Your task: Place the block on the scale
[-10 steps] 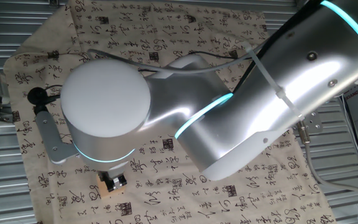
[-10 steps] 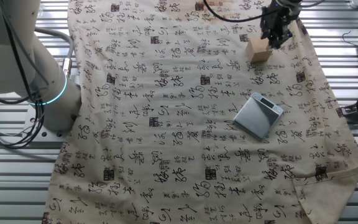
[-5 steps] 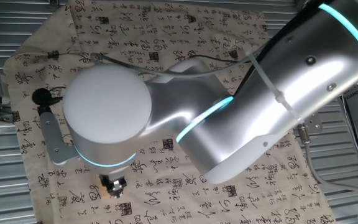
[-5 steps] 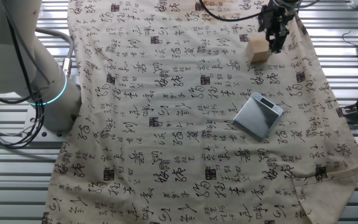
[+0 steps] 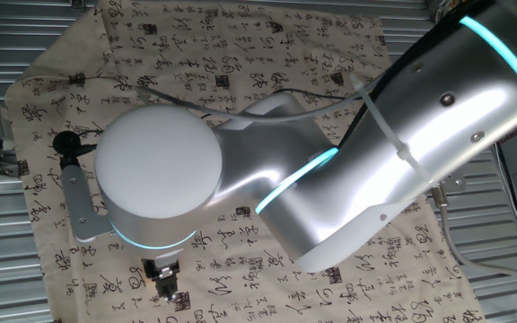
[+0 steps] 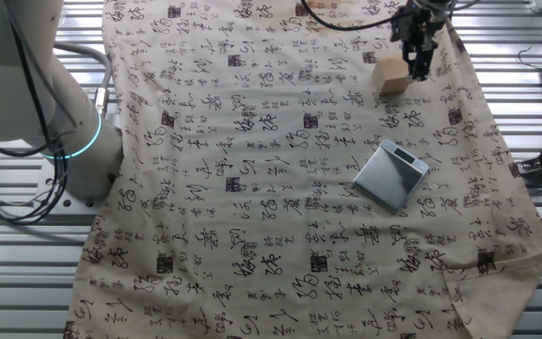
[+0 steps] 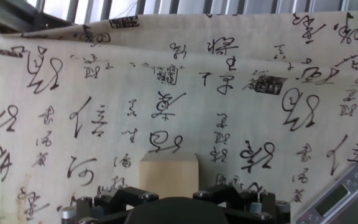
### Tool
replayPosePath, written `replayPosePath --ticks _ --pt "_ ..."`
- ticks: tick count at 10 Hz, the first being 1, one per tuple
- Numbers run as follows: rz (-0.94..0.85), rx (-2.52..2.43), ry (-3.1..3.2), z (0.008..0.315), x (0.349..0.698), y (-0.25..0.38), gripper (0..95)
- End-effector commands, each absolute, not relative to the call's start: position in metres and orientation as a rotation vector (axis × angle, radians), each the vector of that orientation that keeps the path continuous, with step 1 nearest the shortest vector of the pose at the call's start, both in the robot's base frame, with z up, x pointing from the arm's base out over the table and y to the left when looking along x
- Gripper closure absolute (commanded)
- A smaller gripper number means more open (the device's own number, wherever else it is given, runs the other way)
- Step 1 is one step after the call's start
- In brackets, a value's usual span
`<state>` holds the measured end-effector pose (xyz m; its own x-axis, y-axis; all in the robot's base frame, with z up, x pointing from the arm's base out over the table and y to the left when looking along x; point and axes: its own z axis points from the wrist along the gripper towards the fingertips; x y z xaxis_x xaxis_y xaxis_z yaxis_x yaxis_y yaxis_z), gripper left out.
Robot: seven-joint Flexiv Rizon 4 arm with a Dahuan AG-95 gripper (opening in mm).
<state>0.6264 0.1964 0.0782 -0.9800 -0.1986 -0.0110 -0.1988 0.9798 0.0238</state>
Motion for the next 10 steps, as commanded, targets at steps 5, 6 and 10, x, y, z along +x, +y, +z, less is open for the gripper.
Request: replayPosePath --ticks 5,6,10 --pt "0.04 -0.288 3.125 0.072 0.626 0.197 0.0" --pt "0.04 -0.286 3.123 0.071 0.625 0.197 0.0" --pt "0.036 -0.269 3.112 0.062 0.62 0.202 0.0"
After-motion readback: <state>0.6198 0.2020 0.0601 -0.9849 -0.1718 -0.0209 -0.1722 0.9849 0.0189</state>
